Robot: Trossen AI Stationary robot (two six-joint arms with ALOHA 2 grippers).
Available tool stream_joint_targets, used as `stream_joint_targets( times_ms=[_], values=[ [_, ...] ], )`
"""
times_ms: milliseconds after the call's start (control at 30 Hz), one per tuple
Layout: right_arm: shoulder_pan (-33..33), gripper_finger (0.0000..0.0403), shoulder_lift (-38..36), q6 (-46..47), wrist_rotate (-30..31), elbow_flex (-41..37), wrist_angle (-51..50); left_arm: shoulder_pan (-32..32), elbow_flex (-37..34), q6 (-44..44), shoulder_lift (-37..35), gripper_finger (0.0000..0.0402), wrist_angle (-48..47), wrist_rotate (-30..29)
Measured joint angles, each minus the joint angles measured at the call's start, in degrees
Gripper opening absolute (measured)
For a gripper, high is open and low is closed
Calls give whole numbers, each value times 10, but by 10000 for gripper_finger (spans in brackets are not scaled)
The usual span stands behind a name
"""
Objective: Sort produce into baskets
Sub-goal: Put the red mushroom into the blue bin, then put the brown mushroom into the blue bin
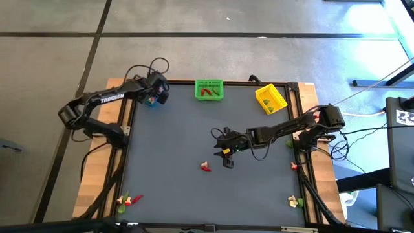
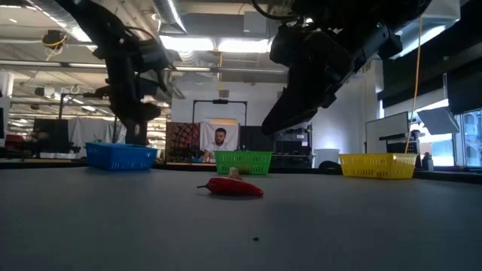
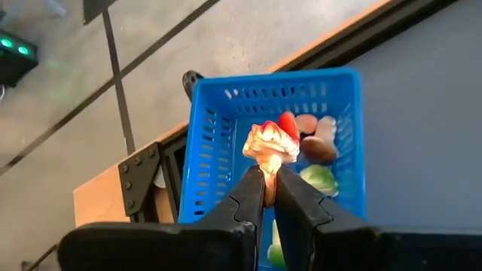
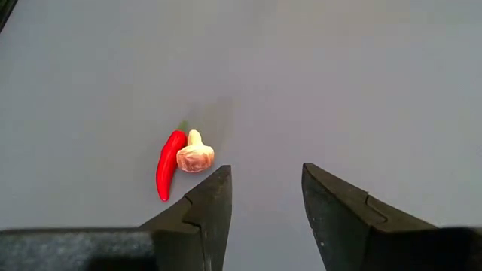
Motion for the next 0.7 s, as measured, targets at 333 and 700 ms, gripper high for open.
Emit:
stream_joint_targets(
  times_ms=[333,700],
  values=[
    [0,161,0,3,0,0,0,11,0,3,13,93,-14,0],
    [0,161,0,5,-17,0,12,-34,0,24,10,145,-11,17]
  ],
)
